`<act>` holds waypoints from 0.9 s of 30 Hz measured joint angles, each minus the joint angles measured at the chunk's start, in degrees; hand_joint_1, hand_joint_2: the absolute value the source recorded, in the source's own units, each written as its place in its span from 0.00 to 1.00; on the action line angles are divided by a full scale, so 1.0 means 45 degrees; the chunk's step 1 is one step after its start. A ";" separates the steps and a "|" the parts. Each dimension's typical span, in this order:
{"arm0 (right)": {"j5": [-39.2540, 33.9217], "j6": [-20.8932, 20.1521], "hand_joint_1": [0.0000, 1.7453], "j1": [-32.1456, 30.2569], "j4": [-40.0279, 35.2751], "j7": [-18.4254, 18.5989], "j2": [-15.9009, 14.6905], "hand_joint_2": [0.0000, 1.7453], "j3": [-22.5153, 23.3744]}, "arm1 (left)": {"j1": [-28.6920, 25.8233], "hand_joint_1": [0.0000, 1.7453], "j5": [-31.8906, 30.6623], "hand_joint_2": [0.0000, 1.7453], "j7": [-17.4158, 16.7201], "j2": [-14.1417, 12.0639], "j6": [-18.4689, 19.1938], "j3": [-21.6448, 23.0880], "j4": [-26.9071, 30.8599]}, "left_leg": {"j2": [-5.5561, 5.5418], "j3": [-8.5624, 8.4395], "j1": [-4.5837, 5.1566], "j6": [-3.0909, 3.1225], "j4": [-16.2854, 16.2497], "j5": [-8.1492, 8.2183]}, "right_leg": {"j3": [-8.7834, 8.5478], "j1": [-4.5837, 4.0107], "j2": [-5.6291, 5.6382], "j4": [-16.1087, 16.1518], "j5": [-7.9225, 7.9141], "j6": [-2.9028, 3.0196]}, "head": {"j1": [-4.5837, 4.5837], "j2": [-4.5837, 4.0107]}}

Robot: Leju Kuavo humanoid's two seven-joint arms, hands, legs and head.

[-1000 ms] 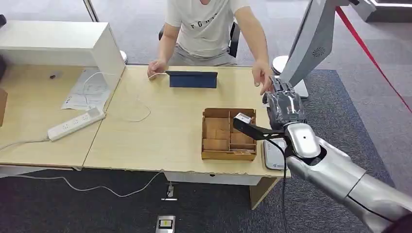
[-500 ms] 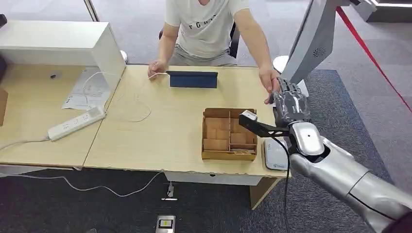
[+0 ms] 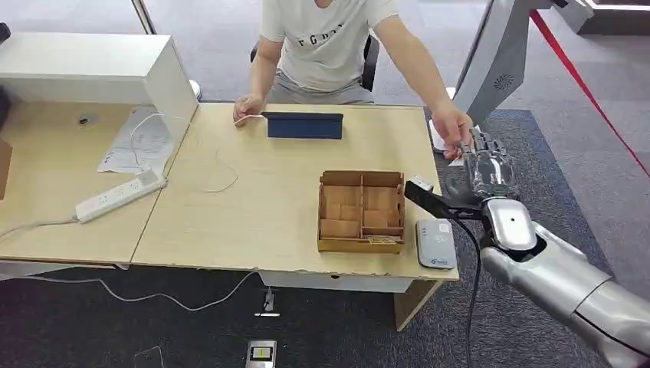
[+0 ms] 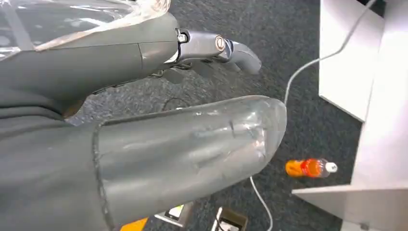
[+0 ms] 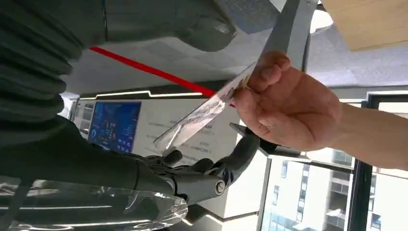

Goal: Pass the card to the sensor for recognition and then transmit it.

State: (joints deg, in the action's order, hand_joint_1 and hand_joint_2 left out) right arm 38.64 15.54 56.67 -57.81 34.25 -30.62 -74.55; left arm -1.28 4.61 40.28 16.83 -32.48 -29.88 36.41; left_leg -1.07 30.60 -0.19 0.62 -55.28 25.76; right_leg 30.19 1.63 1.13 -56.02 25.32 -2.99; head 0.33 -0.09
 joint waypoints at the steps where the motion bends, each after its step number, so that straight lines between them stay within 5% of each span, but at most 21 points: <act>1: -0.0020 0.0024 0.00 -0.0018 0.0000 0.0000 -0.0049 0.00 0.0005 | 0.0014 0.00 -0.0024 0.00 0.0000 -0.0005 -0.0010 0.0044 0.0015 | 0.0000 0.0001 0.0000 0.0000 0.0000 0.0000 | 0.0000 0.0000 0.0000 0.0000 0.0000 0.0000 | -0.0005 0.0000; 15: 0.0024 0.0252 0.00 -0.0567 -0.0977 0.0918 -0.1390 0.00 0.0277 | 0.0057 0.00 -0.0365 0.00 0.0000 -0.0102 -0.0972 0.0826 0.0131 | -0.0006 0.0000 0.0001 0.0001 -0.0005 0.0001 | 0.0006 0.0001 -0.0002 0.0007 0.0000 -0.0001 | 0.0000 0.0000; 20: 0.0146 -0.0199 0.00 -0.1253 -0.2166 0.1204 -0.2332 0.00 0.0753 | 0.0119 0.00 -0.2524 0.00 0.0000 -0.0126 -0.1632 0.0928 0.0151 | -0.0008 0.0011 0.0002 0.0001 0.0000 0.0002 | 0.0004 0.0001 0.0003 0.0002 0.0000 -0.0001 | -0.0005 0.0000; 27: 0.0340 -0.0180 0.00 -0.1591 -0.2982 0.1204 -0.2628 0.00 0.1083 | 0.0385 0.00 -0.4804 0.00 0.0000 -0.0058 -0.1695 0.0088 0.0209 | 0.0012 0.0002 -0.0001 -0.0002 -0.0001 0.0000 | 0.0007 -0.0002 0.0021 -0.0004 -0.0002 0.0002 | 0.0000 0.0000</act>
State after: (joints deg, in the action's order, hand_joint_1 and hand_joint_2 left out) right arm 40.17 14.73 49.50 -71.23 39.67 -42.45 -69.68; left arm 0.45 -17.00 40.28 16.57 -40.11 -29.48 37.35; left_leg -1.02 30.61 -0.20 0.61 -55.28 25.76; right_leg 30.22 1.62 1.23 -56.04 25.31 -2.98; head 0.33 -0.09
